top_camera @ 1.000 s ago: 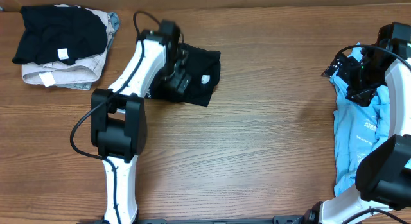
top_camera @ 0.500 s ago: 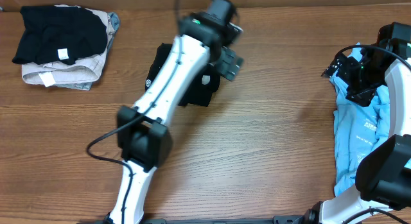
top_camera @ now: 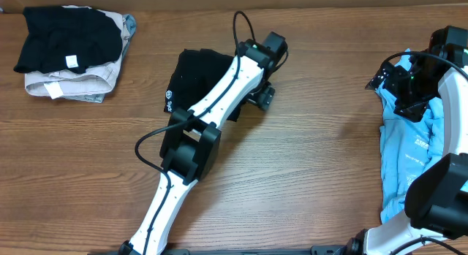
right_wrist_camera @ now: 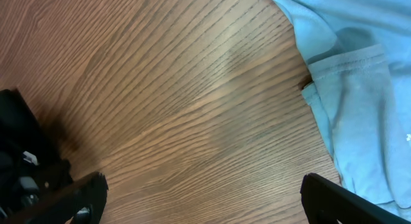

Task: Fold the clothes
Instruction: 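Lift the bundle with the left gripper and carry it to the top-left stack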

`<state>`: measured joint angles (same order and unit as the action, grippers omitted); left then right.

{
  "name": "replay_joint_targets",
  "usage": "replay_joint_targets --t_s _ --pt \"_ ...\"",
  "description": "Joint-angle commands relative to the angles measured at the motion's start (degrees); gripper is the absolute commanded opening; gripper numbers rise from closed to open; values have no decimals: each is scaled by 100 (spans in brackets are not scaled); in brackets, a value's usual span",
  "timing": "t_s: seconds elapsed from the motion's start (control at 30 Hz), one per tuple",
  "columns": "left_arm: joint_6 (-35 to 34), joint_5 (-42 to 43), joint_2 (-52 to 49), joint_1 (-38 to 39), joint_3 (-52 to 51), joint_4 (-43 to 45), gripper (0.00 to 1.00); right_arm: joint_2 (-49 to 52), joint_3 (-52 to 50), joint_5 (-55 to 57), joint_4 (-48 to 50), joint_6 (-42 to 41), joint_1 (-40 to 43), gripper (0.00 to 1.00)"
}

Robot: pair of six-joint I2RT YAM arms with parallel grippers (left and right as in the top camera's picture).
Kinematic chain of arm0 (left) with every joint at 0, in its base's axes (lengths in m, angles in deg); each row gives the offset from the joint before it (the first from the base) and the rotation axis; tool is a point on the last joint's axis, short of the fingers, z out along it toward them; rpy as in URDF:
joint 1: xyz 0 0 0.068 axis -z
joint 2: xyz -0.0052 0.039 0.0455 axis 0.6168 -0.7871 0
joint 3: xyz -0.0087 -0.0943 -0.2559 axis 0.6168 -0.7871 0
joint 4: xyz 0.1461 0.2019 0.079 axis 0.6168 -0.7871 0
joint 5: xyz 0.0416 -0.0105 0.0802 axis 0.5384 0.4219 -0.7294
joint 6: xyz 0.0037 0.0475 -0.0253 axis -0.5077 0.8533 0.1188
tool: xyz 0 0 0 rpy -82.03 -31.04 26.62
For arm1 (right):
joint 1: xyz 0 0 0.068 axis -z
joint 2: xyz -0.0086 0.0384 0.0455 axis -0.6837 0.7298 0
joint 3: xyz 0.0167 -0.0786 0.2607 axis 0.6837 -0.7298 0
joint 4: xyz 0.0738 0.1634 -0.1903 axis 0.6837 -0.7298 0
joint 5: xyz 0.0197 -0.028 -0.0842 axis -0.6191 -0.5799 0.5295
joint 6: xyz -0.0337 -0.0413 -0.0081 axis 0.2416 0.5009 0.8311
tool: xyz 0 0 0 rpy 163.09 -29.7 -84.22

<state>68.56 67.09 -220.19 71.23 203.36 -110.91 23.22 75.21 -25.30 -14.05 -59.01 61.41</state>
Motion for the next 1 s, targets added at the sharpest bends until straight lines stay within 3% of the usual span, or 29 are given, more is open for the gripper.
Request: replay_joint_targets --t_s 0.0,0.33,0.4,0.47,0.5,0.57,0.63,0.97 --pt "-289 -254 -59 -109 9 61 100 -118 74 -48 0 79 -26 100" --pt "-293 -205 -654 -149 2 46 97 -118 72 -46 -15 79 -26 100" --pt "-304 -103 -802 -166 2 22 91 -118 74 -44 -13 79 -26 100" --pt "-433 2 -896 -188 2 -11 71 -118 74 -33 -13 79 -26 100" --pt "-446 83 -925 -203 0 -26 51 -118 74 -22 -13 81 -26 100" --pt "-444 197 -1008 -229 0 -46 21 -118 74 -22 -13 81 -26 100" --pt "-444 201 -1060 -256 0 -92 4 -118 74 -22 -11 79 -26 100" --pt "153 590 -758 -737 511 -706 4 -118 74 13 17 79 -26 100"
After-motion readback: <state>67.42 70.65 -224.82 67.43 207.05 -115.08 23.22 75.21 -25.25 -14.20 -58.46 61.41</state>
